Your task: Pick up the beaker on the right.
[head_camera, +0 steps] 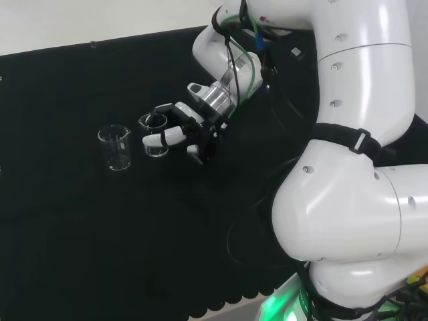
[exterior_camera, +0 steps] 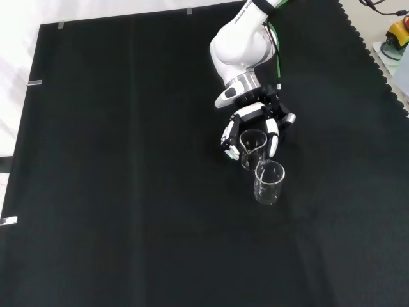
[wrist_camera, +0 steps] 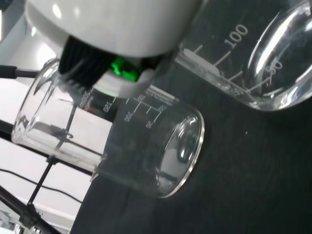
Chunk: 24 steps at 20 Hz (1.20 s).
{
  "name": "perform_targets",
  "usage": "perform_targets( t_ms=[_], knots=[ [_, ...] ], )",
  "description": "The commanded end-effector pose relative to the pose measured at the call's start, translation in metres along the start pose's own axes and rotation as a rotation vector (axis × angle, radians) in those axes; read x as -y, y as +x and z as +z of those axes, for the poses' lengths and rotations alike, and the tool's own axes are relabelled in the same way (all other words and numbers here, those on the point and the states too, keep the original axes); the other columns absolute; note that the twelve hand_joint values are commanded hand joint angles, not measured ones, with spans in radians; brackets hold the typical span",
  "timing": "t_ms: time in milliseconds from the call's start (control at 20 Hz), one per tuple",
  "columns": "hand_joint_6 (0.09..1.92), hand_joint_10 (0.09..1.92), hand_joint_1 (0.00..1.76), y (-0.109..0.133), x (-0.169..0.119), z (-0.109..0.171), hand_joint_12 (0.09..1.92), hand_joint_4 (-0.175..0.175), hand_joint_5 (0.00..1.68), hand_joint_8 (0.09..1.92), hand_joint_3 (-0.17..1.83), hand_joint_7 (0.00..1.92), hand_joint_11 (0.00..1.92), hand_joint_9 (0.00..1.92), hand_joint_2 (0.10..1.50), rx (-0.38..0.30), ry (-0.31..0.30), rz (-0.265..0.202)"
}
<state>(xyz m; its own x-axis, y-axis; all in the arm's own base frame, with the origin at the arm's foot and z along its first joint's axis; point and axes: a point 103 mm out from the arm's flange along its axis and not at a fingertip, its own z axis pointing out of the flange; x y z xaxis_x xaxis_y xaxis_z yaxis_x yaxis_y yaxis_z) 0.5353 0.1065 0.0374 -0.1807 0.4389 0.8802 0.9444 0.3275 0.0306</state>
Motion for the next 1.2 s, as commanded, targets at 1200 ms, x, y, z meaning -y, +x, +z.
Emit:
perform_targets(
  t_ms=[1200],
  knots=[
    [0.86,0.94,1.44,0.03,-0.006,-0.038,0.95,-0.175,1.22,0.35,0.91,1.5,0.84,1.24,0.49,0.1,0.055,-0.098]
  ],
)
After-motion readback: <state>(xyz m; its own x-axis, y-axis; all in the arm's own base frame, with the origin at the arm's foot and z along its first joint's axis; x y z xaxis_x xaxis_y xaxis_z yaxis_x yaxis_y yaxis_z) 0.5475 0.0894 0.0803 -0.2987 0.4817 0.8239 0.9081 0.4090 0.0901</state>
